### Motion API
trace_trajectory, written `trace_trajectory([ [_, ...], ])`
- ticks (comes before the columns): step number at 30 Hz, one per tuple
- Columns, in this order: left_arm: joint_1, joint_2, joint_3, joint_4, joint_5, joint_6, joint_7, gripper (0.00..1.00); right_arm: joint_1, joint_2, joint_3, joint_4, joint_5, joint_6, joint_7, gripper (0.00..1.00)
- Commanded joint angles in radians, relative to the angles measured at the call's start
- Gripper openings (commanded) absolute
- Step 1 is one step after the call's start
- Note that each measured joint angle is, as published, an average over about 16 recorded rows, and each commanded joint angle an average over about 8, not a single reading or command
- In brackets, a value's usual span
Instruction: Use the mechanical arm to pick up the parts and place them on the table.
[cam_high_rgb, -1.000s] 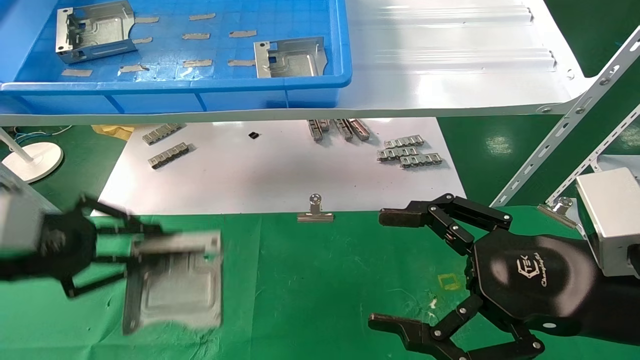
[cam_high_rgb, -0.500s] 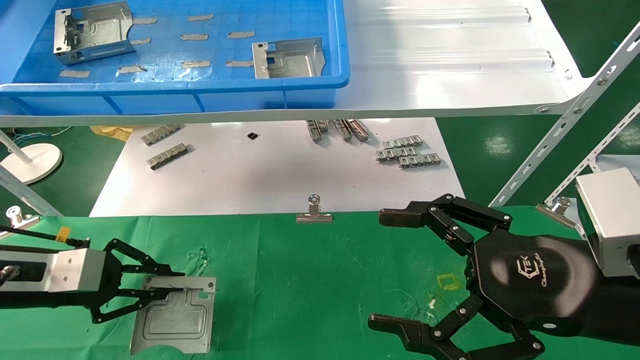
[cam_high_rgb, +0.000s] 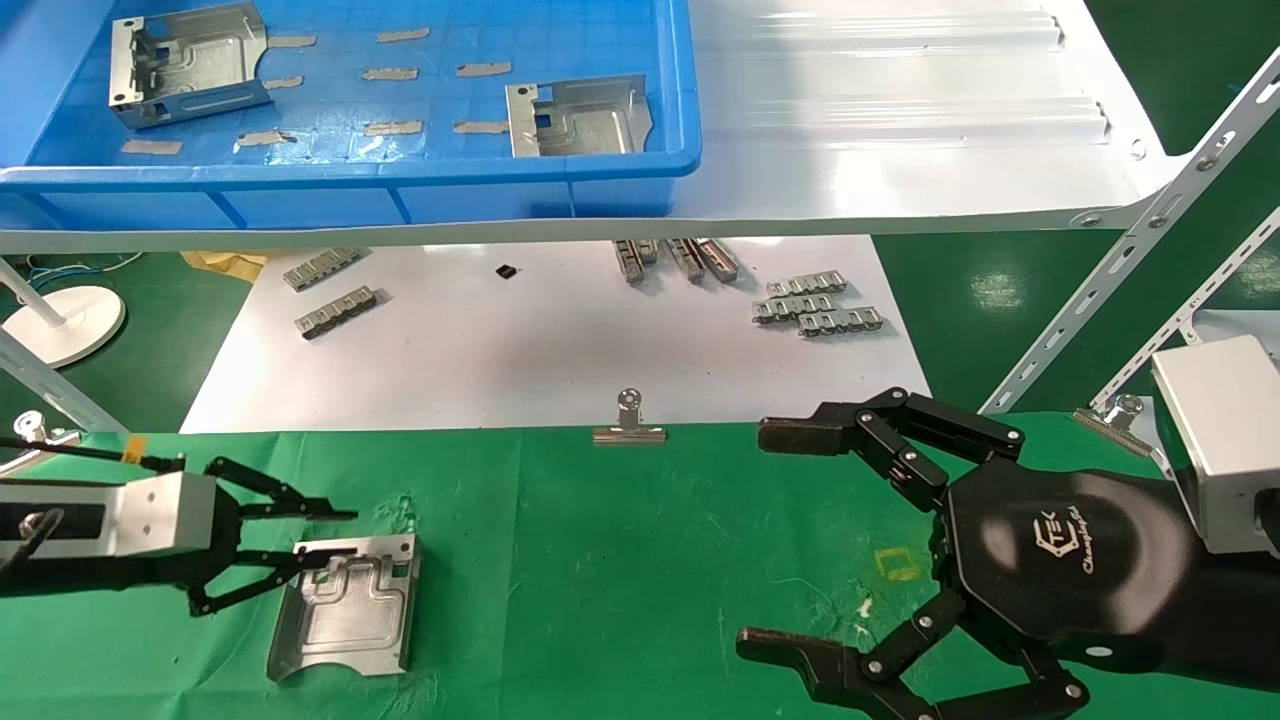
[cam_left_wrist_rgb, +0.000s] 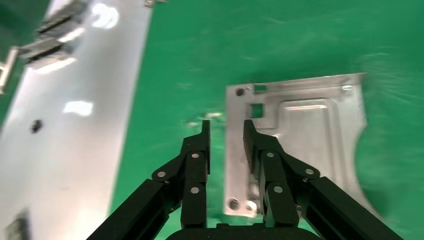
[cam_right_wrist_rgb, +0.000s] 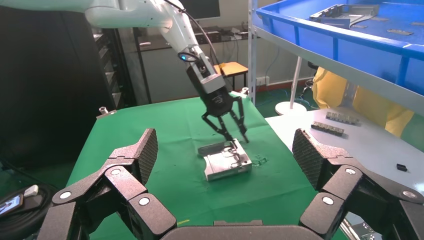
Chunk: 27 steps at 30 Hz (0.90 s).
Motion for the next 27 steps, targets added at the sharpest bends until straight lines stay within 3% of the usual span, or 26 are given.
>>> trace_trajectory([
  [1,-0.004,0.011,-0.005,0.032,-0.007,-0.003,0.022,1.0,0.0,0.0,0.0,0.0,0.0,0.0,0.0,1.0],
  [7,0.005,-0.002,-0.025,0.029,-0.072,0.026,-0.003,1.0,0.0,0.0,0.0,0.0,0.0,0.0,0.0,1.0],
  [17,0.127,-0.071,-0.066,-0.041,-0.271,0.034,-0.242,1.0,0.0,0.0,0.0,0.0,0.0,0.0,0.0,1.0],
  [27,0.136,-0.074,-0.074,-0.054,-0.279,0.033,-0.246,1.0,0.0,0.0,0.0,0.0,0.0,0.0,0.0,1.0],
])
